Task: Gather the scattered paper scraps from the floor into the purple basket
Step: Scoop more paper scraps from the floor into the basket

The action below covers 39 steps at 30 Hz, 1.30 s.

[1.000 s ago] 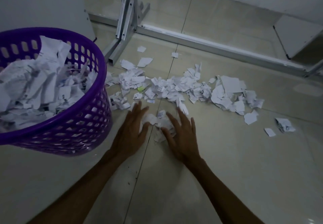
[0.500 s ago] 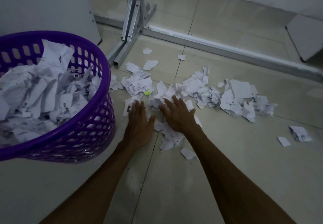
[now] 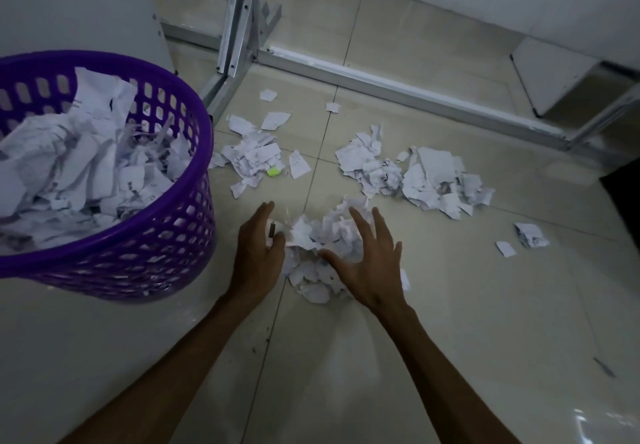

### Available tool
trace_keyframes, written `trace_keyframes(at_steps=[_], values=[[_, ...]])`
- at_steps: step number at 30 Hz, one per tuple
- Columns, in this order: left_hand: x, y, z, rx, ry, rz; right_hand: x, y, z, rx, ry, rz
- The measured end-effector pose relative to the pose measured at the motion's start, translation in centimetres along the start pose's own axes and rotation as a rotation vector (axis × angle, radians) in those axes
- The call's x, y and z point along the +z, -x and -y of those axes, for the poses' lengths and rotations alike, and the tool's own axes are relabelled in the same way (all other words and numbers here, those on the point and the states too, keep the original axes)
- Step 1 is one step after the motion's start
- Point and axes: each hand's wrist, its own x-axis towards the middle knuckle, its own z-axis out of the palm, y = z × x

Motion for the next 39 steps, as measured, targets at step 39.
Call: trace_keyframes(at_steps=[39], values=[[-8.0, -3.7, -21.4, -0.07, 0.601, 0.25, -12.4, -3.2, 15.6, 0.306, -0.988, -0.121]])
